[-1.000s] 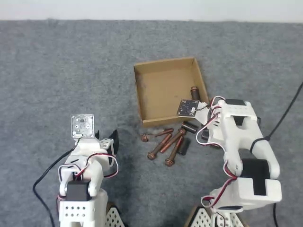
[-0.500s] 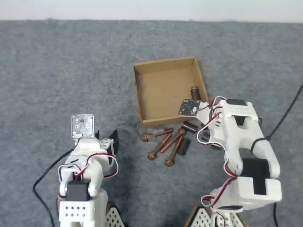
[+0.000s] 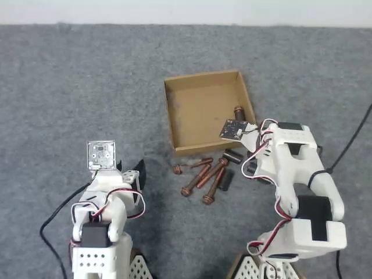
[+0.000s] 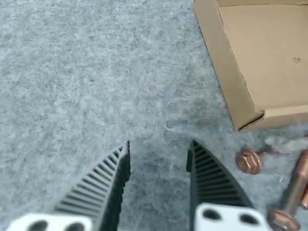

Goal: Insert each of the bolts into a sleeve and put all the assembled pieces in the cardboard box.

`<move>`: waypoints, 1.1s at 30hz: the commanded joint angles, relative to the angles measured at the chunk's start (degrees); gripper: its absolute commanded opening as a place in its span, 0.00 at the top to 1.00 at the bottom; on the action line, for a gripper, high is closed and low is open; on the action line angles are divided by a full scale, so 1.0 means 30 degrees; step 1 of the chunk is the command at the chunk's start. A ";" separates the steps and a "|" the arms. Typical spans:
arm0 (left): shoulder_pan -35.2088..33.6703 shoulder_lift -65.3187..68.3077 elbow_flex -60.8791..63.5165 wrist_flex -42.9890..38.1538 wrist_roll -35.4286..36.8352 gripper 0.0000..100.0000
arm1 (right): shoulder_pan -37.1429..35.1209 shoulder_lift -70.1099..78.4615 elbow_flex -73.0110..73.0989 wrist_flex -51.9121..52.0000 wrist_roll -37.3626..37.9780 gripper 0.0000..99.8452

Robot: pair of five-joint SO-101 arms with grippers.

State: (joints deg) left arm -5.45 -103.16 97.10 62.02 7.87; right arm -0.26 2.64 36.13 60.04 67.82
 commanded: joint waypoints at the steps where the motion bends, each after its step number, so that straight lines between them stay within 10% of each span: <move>1: -0.0029 -0.0029 -0.0161 -0.0059 -0.0117 0.82 | -0.0015 0.0132 -0.0996 -0.0923 -0.0205 0.83; 29: -0.0029 -0.0029 -0.0161 -0.0059 -0.0117 0.82 | -0.0689 -0.0542 -0.1377 0.1802 0.0264 0.99; 33: -0.0029 -0.0029 -0.0161 -0.0059 -0.0117 0.82 | -0.0249 -0.2154 -0.1289 0.2212 -0.2637 0.99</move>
State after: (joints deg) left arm -5.45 -103.16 97.10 62.02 7.87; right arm -2.55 2.29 34.73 65.49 66.07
